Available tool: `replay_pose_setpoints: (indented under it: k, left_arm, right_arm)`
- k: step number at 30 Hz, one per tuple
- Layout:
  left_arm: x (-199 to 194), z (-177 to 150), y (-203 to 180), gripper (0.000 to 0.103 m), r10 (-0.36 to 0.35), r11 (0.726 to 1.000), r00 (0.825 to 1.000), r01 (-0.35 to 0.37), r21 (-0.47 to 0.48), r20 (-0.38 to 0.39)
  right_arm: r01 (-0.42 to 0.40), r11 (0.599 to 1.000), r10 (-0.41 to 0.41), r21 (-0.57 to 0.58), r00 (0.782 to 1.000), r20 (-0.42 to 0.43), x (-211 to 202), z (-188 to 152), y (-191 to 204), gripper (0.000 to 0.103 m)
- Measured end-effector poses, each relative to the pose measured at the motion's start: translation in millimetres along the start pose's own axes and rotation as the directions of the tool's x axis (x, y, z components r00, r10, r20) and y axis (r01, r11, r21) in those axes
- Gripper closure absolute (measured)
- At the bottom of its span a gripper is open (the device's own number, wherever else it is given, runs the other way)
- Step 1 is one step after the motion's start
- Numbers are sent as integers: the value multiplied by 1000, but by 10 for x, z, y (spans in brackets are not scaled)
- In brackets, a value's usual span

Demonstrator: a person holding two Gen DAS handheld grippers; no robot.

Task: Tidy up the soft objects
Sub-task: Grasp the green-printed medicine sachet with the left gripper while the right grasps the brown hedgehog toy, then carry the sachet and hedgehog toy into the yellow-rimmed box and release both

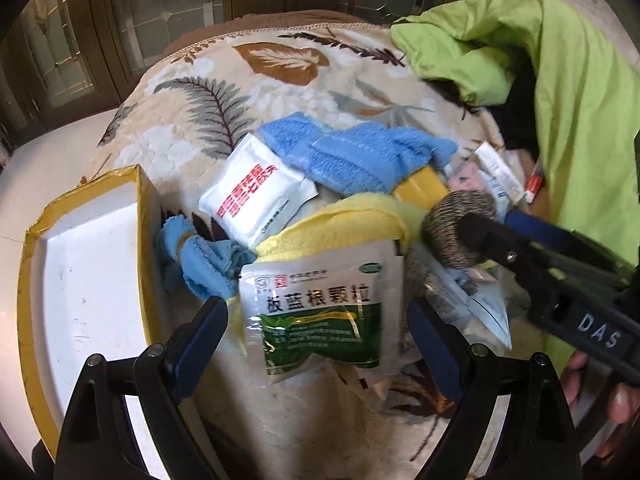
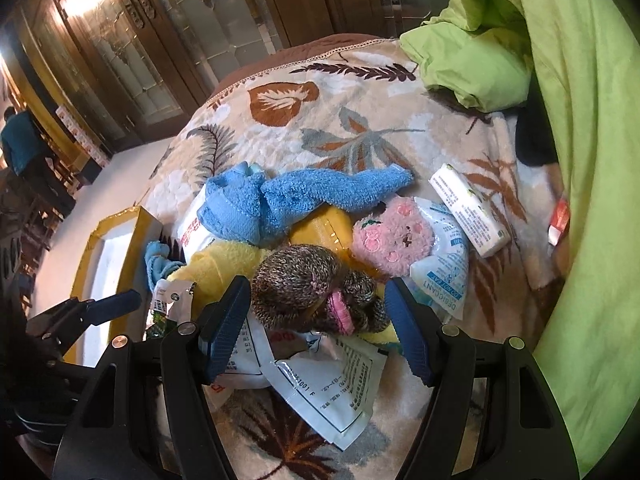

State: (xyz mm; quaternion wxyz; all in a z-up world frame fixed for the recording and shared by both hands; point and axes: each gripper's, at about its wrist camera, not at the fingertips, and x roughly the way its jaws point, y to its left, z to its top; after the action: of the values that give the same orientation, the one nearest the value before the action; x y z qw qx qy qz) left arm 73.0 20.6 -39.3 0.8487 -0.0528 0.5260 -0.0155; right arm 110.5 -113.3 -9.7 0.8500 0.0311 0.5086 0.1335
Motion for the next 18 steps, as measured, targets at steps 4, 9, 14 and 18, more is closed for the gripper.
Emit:
replay_pose_setpoints:
  k: [4, 9, 14, 18]
  left_arm:
    - [50, 31, 43, 11, 10, 1000, 1000, -10, -9, -9]
    - [107, 52, 35, 11, 39, 999, 999, -39, 7, -24]
    - [148, 51, 62, 12, 12, 1000, 999, -12, -3, -38]
    - [160, 29, 121, 26, -39, 999, 998, 38, -33, -44]
  right_arm:
    - [-1, 1000, 1, -7, 1000, -16, 86, 49, 9, 33]
    - [-17, 999, 18, 32, 999, -42, 195, 80, -24, 25]
    - [-76, 992, 87, 97, 990, -115, 316, 32, -78, 25]
    - [-84, 994, 91, 71, 990, -107, 317, -33, -59, 33]
